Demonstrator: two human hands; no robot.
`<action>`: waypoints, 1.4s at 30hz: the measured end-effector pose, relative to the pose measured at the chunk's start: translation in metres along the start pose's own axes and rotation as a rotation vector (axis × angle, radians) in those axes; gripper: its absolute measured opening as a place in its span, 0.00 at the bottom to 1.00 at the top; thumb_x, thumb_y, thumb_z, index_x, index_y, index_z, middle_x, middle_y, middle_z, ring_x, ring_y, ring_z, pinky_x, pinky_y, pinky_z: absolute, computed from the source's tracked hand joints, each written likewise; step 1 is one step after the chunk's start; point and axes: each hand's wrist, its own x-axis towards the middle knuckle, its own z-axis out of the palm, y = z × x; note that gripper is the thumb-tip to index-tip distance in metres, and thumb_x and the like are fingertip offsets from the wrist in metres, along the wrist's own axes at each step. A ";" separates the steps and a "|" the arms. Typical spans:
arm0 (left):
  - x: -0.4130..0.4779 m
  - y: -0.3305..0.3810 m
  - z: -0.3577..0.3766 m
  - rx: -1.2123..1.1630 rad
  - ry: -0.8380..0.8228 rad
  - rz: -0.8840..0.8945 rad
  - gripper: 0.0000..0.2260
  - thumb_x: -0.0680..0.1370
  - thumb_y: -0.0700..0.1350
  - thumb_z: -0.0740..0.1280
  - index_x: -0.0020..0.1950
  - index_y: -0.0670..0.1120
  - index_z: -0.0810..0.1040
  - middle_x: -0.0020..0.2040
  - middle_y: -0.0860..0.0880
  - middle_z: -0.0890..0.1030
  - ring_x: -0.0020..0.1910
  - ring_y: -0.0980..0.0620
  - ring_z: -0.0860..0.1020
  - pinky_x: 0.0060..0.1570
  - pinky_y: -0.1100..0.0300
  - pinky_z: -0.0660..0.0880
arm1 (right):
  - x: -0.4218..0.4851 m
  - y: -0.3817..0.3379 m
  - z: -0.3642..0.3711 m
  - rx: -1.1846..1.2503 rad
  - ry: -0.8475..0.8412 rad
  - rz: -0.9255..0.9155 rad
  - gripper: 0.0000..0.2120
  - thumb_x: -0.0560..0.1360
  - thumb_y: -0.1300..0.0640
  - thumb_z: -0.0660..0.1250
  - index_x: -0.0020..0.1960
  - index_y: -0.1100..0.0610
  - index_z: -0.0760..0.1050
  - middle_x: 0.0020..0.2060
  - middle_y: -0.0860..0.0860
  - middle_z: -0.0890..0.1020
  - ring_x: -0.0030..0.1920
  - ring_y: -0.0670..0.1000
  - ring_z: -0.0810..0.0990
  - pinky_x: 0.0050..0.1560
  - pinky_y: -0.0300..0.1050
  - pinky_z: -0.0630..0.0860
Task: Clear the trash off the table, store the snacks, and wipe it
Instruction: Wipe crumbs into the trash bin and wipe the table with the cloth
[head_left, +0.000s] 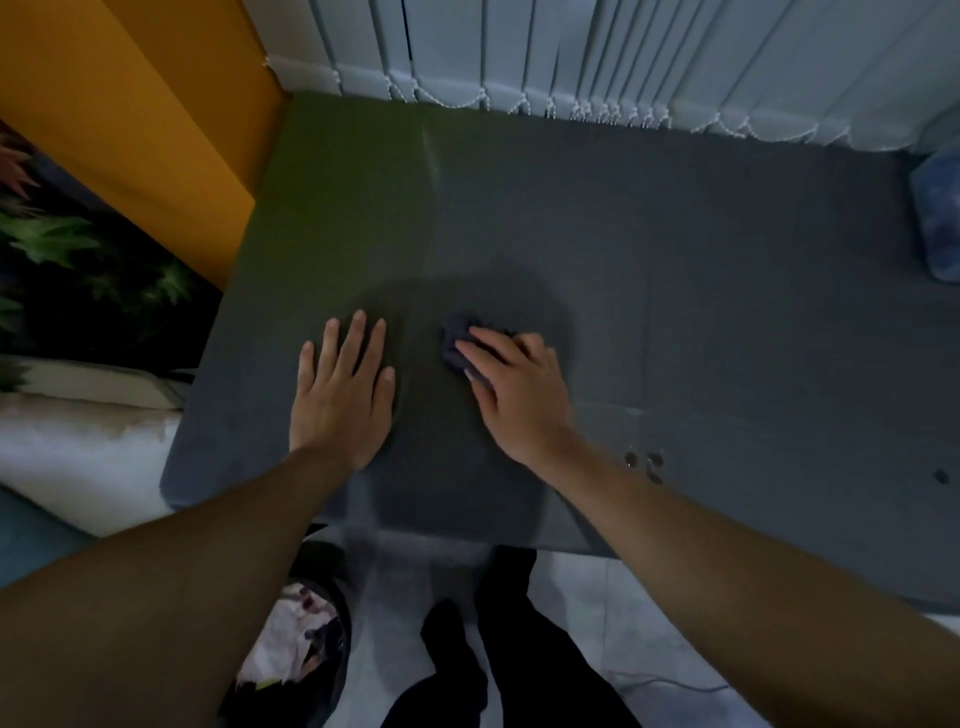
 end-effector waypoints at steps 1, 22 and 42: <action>-0.001 0.001 0.001 0.001 0.002 0.005 0.25 0.84 0.54 0.45 0.81 0.50 0.50 0.81 0.49 0.51 0.80 0.44 0.48 0.77 0.44 0.48 | -0.008 -0.010 0.001 0.002 0.007 0.034 0.16 0.81 0.49 0.62 0.67 0.48 0.76 0.67 0.45 0.76 0.56 0.56 0.73 0.53 0.53 0.71; 0.017 0.077 0.002 0.015 -0.014 0.294 0.27 0.82 0.55 0.44 0.81 0.51 0.50 0.81 0.50 0.50 0.80 0.45 0.48 0.77 0.44 0.48 | -0.108 0.027 -0.038 -0.155 0.037 0.255 0.19 0.79 0.50 0.62 0.69 0.48 0.73 0.67 0.48 0.74 0.54 0.56 0.72 0.50 0.51 0.68; 0.097 0.153 -0.004 0.005 -0.020 0.364 0.27 0.83 0.56 0.46 0.81 0.53 0.47 0.81 0.51 0.47 0.80 0.46 0.44 0.77 0.44 0.43 | -0.077 0.076 -0.053 -0.149 0.176 0.729 0.20 0.80 0.52 0.60 0.71 0.50 0.71 0.69 0.50 0.72 0.58 0.56 0.70 0.53 0.51 0.66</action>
